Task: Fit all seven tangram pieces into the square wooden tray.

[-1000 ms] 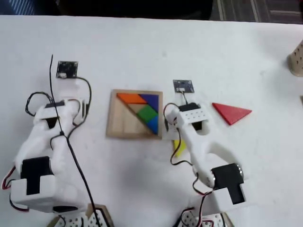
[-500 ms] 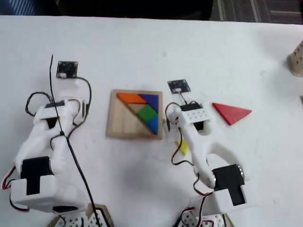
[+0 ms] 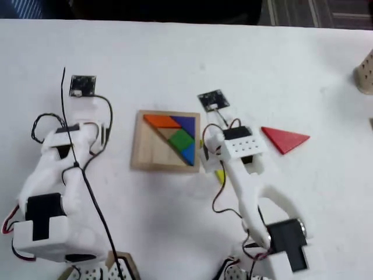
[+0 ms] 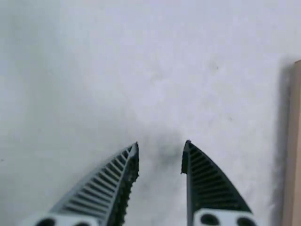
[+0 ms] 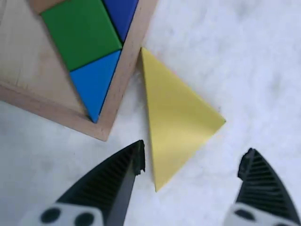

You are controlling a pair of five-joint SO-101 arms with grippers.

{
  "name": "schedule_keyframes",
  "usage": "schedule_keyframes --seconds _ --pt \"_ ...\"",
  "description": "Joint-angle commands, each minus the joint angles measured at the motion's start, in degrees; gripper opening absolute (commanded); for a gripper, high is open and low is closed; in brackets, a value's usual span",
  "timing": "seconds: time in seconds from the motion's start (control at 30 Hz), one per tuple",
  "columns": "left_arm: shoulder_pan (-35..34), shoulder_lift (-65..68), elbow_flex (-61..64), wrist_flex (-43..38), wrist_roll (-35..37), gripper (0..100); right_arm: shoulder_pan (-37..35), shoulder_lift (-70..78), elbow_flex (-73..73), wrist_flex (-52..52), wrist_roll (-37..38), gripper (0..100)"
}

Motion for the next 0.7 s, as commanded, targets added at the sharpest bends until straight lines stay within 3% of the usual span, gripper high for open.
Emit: schedule_keyframes --seconds 0.0,0.43,0.67 --pt "-1.01 -0.22 -2.81 0.44 0.97 17 -1.27 2.86 -2.46 -4.7 0.62 29.6" --pt "-1.01 -0.22 -3.08 1.49 0.97 17 1.98 14.55 -12.75 -2.68 1.05 29.6" --pt "-1.01 -0.22 -3.08 1.49 0.97 17 3.12 22.2 -21.45 7.34 0.88 29.4"
